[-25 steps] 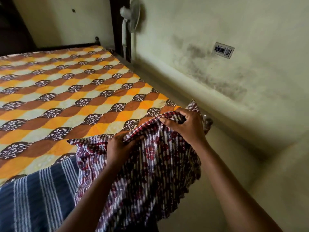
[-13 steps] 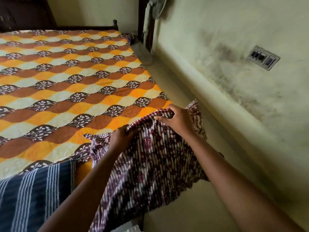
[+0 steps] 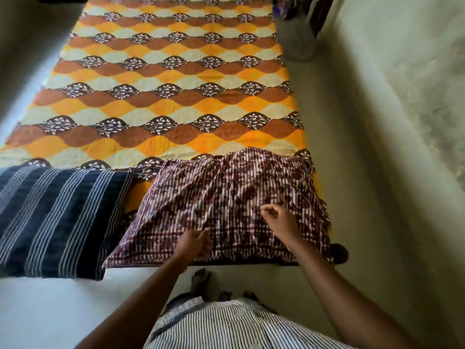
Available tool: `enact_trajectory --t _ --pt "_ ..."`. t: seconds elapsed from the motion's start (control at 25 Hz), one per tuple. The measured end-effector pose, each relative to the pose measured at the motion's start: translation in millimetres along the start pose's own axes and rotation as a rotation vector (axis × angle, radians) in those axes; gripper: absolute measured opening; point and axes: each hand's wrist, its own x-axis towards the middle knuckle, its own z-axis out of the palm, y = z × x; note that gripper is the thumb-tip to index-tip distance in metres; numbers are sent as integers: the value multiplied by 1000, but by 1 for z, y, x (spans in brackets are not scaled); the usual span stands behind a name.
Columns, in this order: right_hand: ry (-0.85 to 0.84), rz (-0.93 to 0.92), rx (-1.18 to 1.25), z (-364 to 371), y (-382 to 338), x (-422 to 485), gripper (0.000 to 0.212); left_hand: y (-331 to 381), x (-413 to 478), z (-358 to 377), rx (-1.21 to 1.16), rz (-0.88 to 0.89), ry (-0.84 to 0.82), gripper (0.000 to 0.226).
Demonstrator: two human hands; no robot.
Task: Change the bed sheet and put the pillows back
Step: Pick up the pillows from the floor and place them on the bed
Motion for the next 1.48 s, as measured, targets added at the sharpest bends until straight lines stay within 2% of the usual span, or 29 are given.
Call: enact_trajectory --t 0.12,0.2,0.28,0.4,0.52,0.64,0.76,0.84,0.96,1.0,1.12,1.24,1.4,1.48 --pt "-61 317 351 1 49 -32 30 -33 -22 25 -254 -294 5 50" --pt "-118 614 608 3 69 -52 40 -41 -22 33 -472 -376 22 59" --pt "-200 844 765 3 80 -55 50 -40 -16 33 -761 -390 12 74" --pt "-160 955 907 -1 80 -34 57 -23 -10 26 -974 -506 118 84" --pt "-36 890 826 0 74 -21 53 -10 -11 22 -1017 -485 293 70" --pt "56 736 776 -6 72 -22 47 -13 -20 19 -1004 -322 415 78" --pt "77 603 769 -16 75 -38 48 -26 -44 13 -967 -150 424 73" --pt "17 591 724 -9 89 -59 59 -48 -55 10 -947 -126 426 67" --pt "-92 644 676 10 114 -93 89 -76 -65 26 -915 -219 354 58" --pt "-104 646 671 13 118 -98 89 -79 -68 31 -908 -232 321 56" --pt "-136 614 627 9 119 -98 61 -79 -73 31 -854 -183 284 50" --pt "-244 558 581 -3 118 -110 34 -81 -90 32 -832 -199 194 43" --pt "-198 387 543 -15 128 -134 22 -76 -121 75 -852 -323 148 17" --pt "-179 257 496 -18 123 -141 21 -64 -130 94 -778 -236 114 14"
